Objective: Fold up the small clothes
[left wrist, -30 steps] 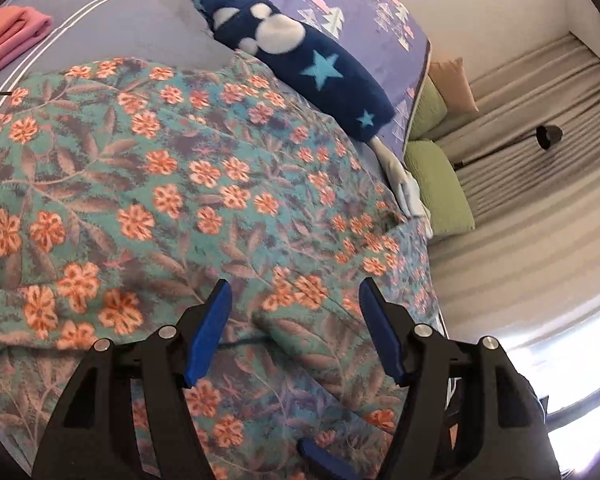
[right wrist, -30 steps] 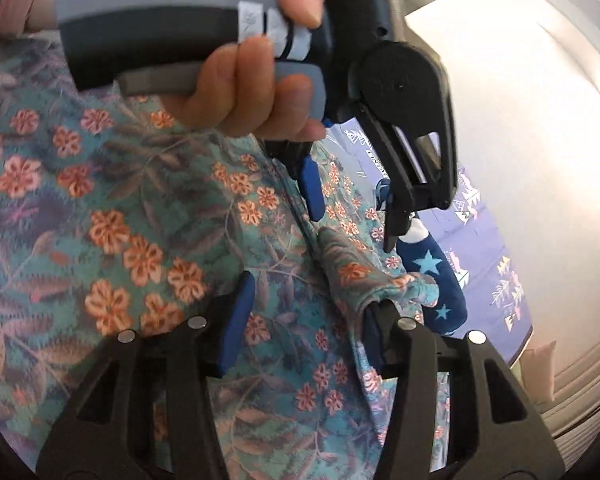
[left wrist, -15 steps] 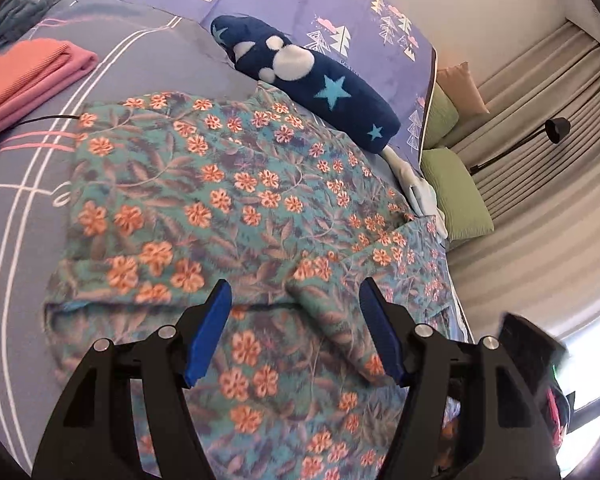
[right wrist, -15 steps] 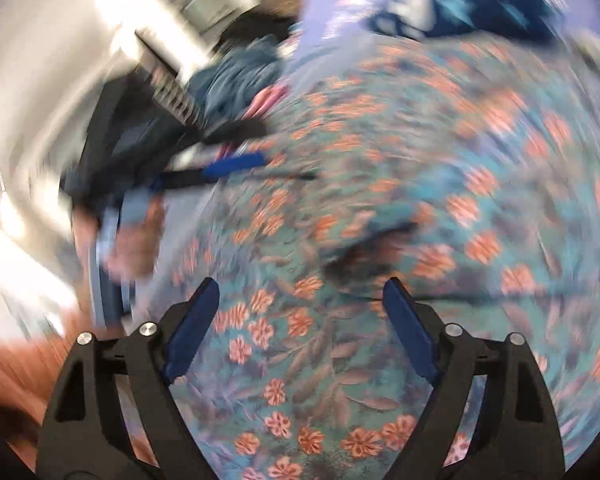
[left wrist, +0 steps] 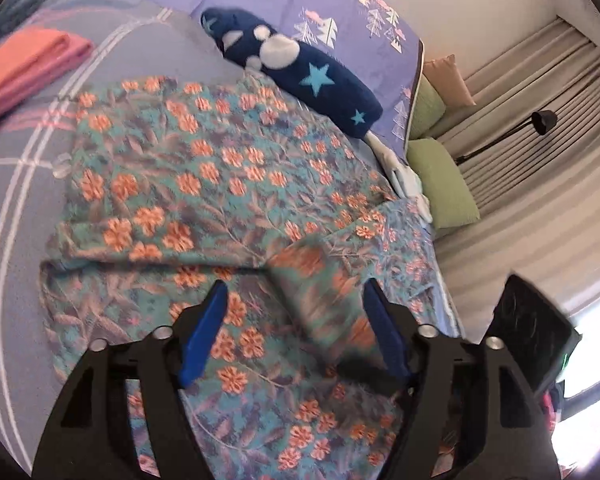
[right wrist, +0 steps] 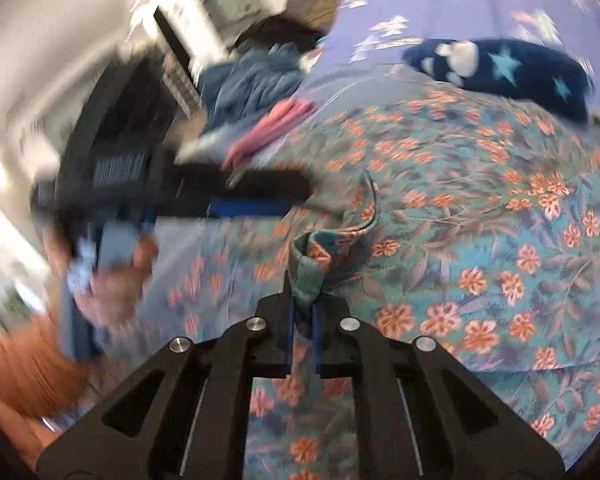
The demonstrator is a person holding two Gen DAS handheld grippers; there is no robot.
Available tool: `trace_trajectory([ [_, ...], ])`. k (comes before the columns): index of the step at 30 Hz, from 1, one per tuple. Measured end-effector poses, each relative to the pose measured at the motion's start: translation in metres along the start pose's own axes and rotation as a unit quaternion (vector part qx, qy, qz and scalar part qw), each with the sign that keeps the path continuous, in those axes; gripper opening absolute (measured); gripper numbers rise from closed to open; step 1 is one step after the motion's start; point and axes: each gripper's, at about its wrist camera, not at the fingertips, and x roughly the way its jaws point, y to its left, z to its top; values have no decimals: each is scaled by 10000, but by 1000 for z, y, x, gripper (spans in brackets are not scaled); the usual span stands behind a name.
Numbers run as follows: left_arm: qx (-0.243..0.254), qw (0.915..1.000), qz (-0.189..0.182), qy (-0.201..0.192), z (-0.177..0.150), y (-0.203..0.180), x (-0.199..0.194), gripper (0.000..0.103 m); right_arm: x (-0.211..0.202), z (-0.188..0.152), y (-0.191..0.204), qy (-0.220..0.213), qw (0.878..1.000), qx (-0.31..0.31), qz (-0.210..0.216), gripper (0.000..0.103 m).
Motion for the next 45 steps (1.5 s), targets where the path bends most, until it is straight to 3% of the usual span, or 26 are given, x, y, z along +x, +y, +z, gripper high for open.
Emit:
trace_trajectory([
  [5, -89, 9990, -174, 402, -7, 0, 19, 77, 8, -13, 2, 178, 9993, -252, -201, 12],
  [7, -161, 9982, -171, 547, -9, 0, 28, 77, 8, -22, 7, 183, 9989, -383, -217, 23],
  [12, -298, 9979, -125, 563, -7, 1, 36, 73, 13, -31, 19, 153, 9958, -779, -456, 23],
  [14, -177, 9981, 109, 579, -6, -2, 38, 47, 16, -32, 19, 158, 9952, -839, -474, 22],
  [15, -70, 9979, 231, 599, -6, -4, 40, 11, 15, -32, 19, 160, 9952, -850, -464, 23],
  [16, 109, 9972, 446, 597, -7, -8, 41, 2, 12, -33, 18, 148, 9952, -842, -479, 28],
  [18, 311, 9970, 524, 479, -8, -17, 36, 2, 1, -34, 16, 45, 9954, -812, -507, 41],
  [23, 975, 9951, 161, 58, 14, -63, 7, 2, -37, -41, -5, -310, 9922, -704, -977, 47],
  [26, 1234, 9921, 69, -217, 43, -90, -10, 2, -64, -43, -42, -571, 9868, -94, -1511, 47],
  [28, 1333, 9902, 44, -417, 63, -103, -21, 2, -78, -47, -73, -676, 9786, 481, -1884, 47],
  [32, 1505, 9853, 252, -771, 101, -114, -44, 2, -95, -58, -132, -681, 9462, 1479, -2796, 48],
  [37, 1460, 9817, 670, -1026, 122, -92, -63, 2, -93, -61, -167, -763, 9339, 2084, -2804, 44],
  [40, 1174, 9846, 992, -838, 121, -51, -50, 3, -85, -59, -170, -773, 9309, 2130, -2864, 50],
  [45, 593, 9835, 1681, -307, 112, 21, -13, 4, -83, -54, -162, -772, 9319, 1867, -3012, 52],
])
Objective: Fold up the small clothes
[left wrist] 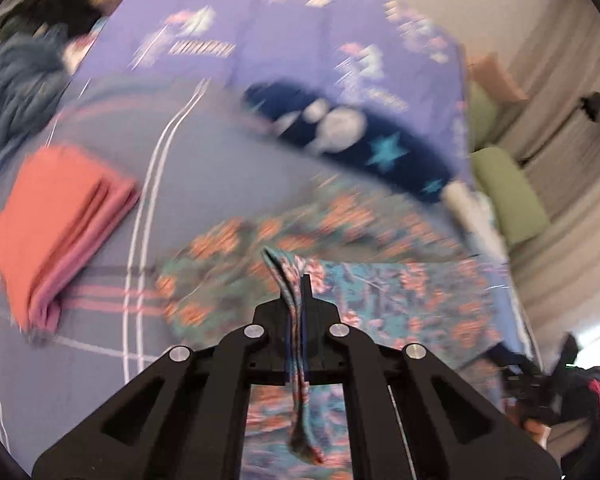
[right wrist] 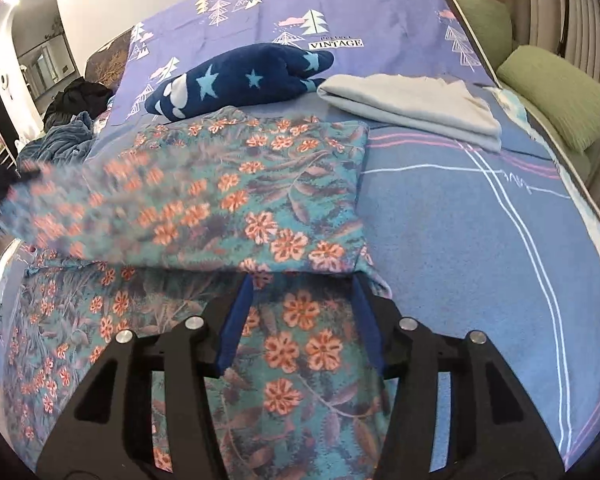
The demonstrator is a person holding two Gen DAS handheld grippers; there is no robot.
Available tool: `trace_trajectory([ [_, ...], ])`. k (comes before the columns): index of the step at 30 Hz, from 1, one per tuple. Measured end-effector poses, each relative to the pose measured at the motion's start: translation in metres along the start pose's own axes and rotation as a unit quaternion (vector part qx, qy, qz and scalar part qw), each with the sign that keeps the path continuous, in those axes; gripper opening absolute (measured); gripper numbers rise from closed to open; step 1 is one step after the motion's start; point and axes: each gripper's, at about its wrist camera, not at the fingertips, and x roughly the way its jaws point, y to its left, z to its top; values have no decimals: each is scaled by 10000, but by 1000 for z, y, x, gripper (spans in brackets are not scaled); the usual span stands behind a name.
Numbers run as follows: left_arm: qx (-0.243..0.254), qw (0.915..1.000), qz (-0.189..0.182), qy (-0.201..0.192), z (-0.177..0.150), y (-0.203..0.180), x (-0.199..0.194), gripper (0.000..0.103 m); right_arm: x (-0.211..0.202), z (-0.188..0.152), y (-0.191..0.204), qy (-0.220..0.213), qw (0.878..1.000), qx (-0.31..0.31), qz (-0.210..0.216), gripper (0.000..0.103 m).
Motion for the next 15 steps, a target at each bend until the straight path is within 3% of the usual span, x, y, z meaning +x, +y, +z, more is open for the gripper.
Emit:
trace_trajectory([
  [2, -83, 9996, 213, 188, -6, 15, 14, 10, -3, 0, -1, -29, 10000, -26, -85, 52],
  [5, -181, 9980, 576, 166, -15, 32, 18, 22, -7, -2, -1, -7, 9999, -49, -140, 53],
  [9, -334, 9983, 487, -23, -20, 45, 0, 26, -14, -4, -3, -54, 9998, -83, -166, 61],
  [15, 27, 9998, 74, -177, -36, 16, -17, 40, -29, 2, -14, -359, 9983, 21, -452, 62],
])
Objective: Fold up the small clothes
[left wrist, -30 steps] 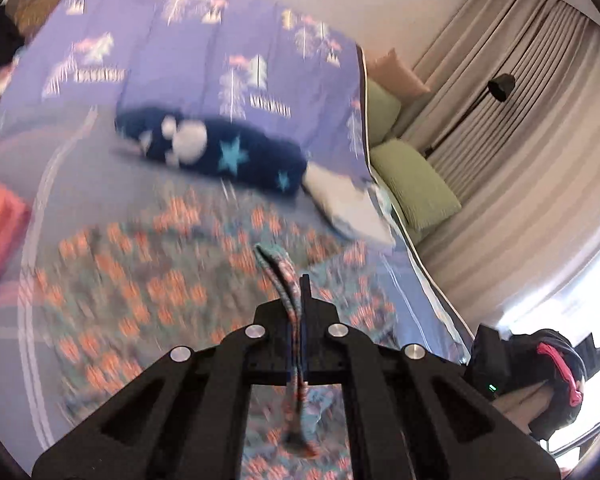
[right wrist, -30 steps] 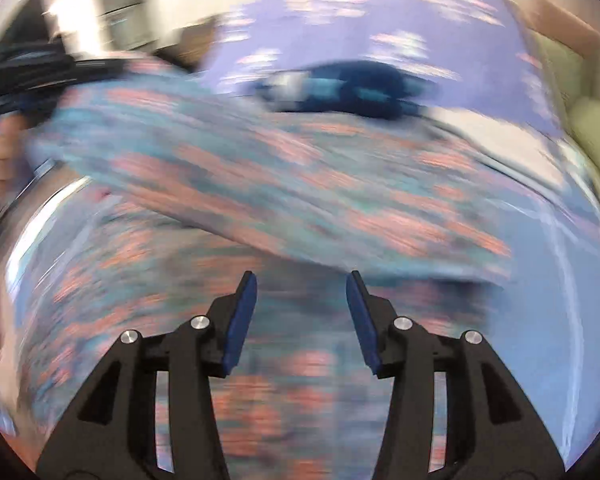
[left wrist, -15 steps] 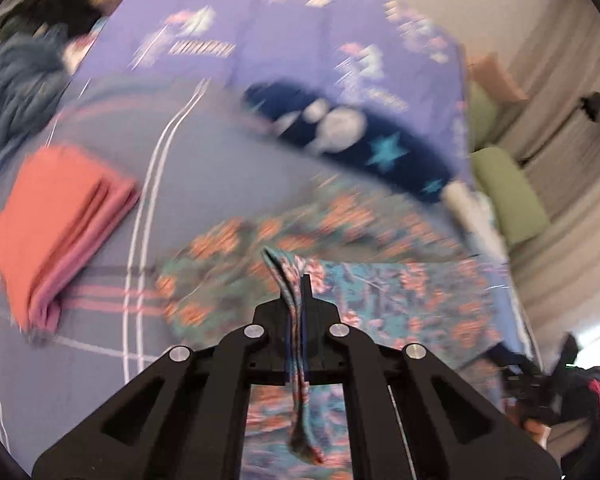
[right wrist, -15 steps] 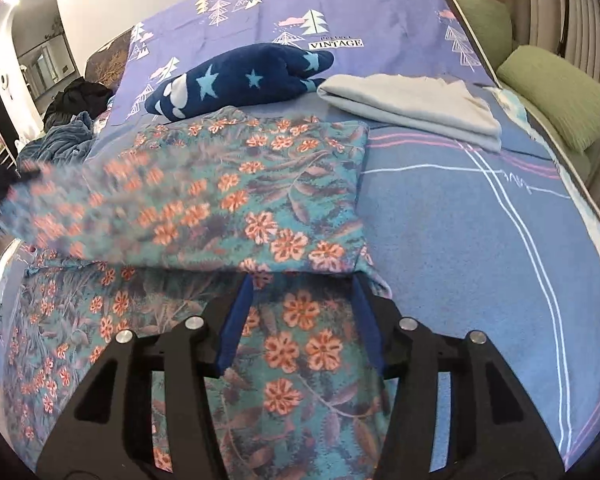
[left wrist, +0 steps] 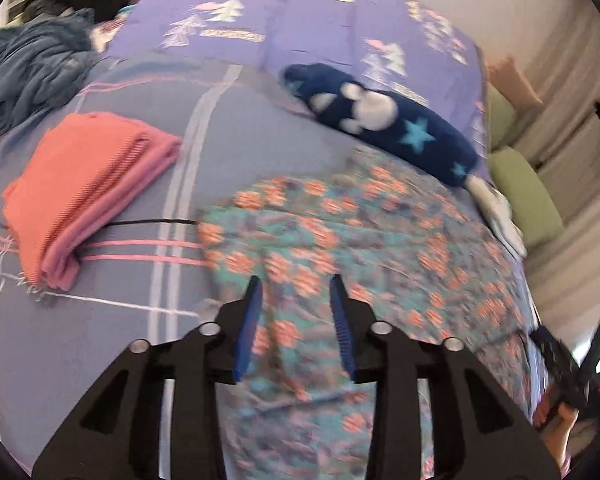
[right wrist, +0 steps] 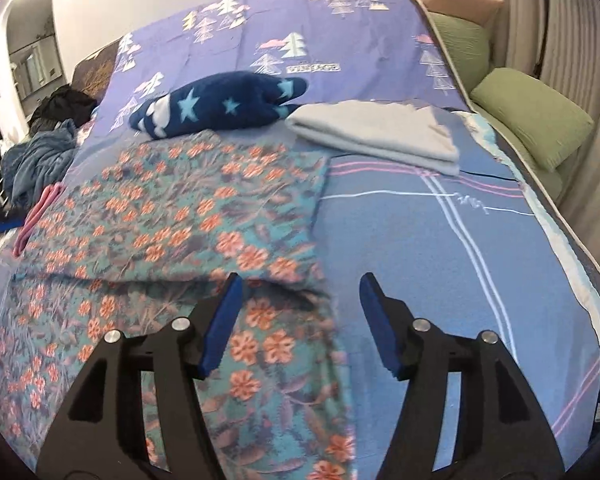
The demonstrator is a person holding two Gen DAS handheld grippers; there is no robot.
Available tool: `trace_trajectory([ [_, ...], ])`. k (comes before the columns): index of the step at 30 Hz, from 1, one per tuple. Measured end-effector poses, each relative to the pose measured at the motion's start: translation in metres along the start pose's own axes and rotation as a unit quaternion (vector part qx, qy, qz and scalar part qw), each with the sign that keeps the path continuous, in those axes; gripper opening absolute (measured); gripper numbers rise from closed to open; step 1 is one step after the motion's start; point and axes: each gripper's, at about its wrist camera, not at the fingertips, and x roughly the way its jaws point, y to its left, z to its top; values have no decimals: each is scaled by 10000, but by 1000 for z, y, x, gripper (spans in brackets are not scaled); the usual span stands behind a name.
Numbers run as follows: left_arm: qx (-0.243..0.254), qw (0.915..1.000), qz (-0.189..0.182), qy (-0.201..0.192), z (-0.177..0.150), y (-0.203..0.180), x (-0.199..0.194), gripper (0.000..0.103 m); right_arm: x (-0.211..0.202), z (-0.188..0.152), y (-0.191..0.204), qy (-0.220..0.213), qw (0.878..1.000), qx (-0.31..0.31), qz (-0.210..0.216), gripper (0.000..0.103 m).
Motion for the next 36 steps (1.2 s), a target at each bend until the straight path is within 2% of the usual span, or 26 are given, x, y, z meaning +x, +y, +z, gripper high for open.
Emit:
trace_trajectory([
  [2, 336, 9994, 3, 92, -12, -17, 10, 41, 2, 7, -6, 9, 9998, 167, 87, 62],
  [5, 610, 9964, 365, 462, -30, -30, 40, 41, 17, 24, -10, 113, 9991, 296, 291, 62],
  [6, 654, 9958, 458, 437, -35, -32, 44, 41, 27, 32, -13, 201, 9985, 400, 309, 62],
  [7, 769, 9951, 569, 249, -39, -35, 45, 43, 34, 37, -14, 290, 9978, 459, 375, 62],
  [10, 908, 9934, 679, 154, -44, -41, 42, 45, 59, 47, -19, 685, 9927, 771, 623, 62],
  [13, 754, 9944, 727, 114, -45, -43, 33, 45, 52, 43, -25, 542, 9909, 926, 816, 62],
  [15, 650, 9968, 448, 90, -46, -51, 23, 45, 35, 36, -22, 257, 9946, 625, 788, 62],
  [18, 1101, 9934, -306, 39, -54, -89, 7, 45, 12, 21, -7, -10, 9972, -236, 716, 68],
  [20, 1580, 9839, -808, 190, -65, -130, 6, 45, 4, 8, 12, -24, 9923, -1003, 724, 70],
  [22, 1973, 9710, -1248, 511, -79, -167, 16, 45, 2, -5, 35, 50, 9816, -1818, 578, 70],
  [24, 2282, 9596, -1445, 782, -94, -198, 31, 45, 12, -15, 56, 92, 9699, -2434, 18, 70],
  [25, 2380, 9560, -1471, 881, -100, -208, 38, 45, 17, -15, 58, 94, 9688, -2472, -174, 68],
  [26, 2439, 9529, -1505, 991, -106, -218, 47, 45, 24, -13, 55, 111, 9712, -2359, -332, 68],
  [28, 2476, 9490, -1580, 1146, -115, -238, 65, 45, 33, 2, 38, 136, 9849, -1647, -511, 68],
  [30, 2554, 9498, -1510, 996, -118, -253, 76, 45, 31, 16, 8, 54, 9981, -598, -110, 68],
  [33, 2745, 9477, -1501, 627, -114, -266, 77, 45, 22, 23, -19, -109, 9975, 306, 626, 68],
  [36, 2803, 9455, -1599, 435, -107, -274, 75, 45, 19, 23, -19, -191, 9969, 315, 695, 68],
])
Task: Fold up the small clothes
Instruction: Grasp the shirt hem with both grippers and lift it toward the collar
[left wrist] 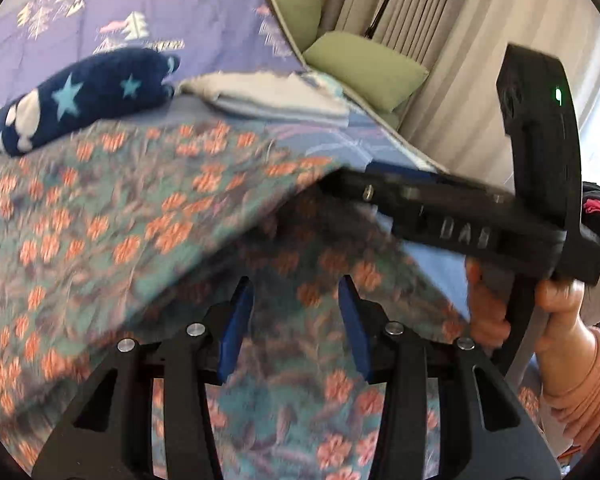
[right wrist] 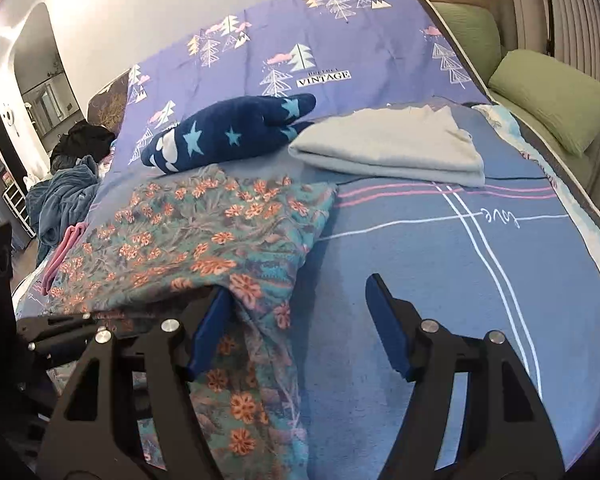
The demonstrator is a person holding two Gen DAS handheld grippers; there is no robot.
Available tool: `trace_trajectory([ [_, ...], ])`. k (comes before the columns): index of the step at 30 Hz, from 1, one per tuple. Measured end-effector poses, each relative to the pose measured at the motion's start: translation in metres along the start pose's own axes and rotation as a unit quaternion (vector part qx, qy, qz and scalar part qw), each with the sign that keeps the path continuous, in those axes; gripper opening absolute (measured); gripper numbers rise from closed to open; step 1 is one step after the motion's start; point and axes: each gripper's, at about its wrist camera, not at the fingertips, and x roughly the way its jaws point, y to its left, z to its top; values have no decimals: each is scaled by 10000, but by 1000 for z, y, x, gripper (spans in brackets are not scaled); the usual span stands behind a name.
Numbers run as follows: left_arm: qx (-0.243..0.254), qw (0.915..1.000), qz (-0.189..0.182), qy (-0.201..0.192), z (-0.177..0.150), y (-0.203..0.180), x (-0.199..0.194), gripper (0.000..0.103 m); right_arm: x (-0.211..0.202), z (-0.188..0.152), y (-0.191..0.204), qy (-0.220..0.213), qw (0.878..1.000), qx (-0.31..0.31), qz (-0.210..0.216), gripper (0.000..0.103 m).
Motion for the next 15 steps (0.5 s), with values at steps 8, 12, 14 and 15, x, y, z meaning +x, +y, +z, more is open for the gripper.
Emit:
trace_trajectory([
  [8, 162, 9997, 189, 57, 22, 2, 30, 51, -1, 7, 2, -120, 9996, 104, 233, 68],
  [12, 80, 9999, 87, -110, 34, 3, 47, 51, -2, 12, 0, -114, 9988, 242, 414, 68],
  [14, 6, 9996, -138, -240, 38, 2, 51, 51, -2, 12, -1, -101, 9988, 258, 398, 68],
  [15, -30, 9992, -273, -286, 39, 1, 52, 51, -3, 11, -3, -98, 9989, 263, 365, 68],
])
